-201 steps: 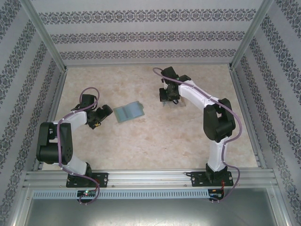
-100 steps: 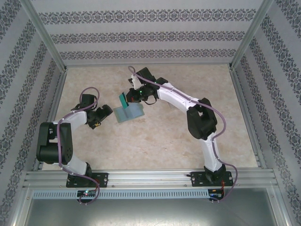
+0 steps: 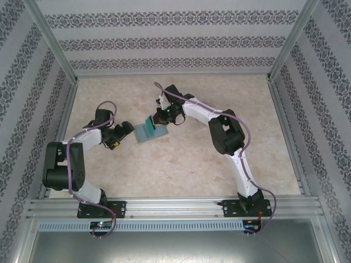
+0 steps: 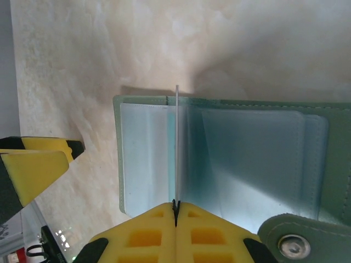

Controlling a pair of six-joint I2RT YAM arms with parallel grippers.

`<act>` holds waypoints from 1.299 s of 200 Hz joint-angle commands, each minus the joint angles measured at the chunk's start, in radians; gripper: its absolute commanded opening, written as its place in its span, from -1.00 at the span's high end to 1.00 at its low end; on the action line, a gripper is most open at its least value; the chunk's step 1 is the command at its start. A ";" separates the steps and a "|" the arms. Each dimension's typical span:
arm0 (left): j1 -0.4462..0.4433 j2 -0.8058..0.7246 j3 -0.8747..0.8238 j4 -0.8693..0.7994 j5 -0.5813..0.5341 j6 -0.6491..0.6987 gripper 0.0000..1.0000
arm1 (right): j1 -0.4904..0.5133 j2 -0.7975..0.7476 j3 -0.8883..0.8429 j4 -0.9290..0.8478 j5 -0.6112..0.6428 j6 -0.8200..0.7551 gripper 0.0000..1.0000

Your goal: Put the credit cards into the card holder

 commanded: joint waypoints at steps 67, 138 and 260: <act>-0.039 0.047 0.052 -0.030 0.022 -0.029 -0.92 | -0.033 -0.039 -0.082 -0.003 -0.074 -0.020 1.00; -0.065 0.044 0.053 -0.028 -0.023 -0.056 -0.83 | -0.010 -0.029 -0.096 0.089 -0.136 0.050 1.00; -0.091 0.052 0.045 0.047 -0.004 -0.071 -0.67 | 0.024 -0.009 -0.169 0.226 -0.164 0.136 1.00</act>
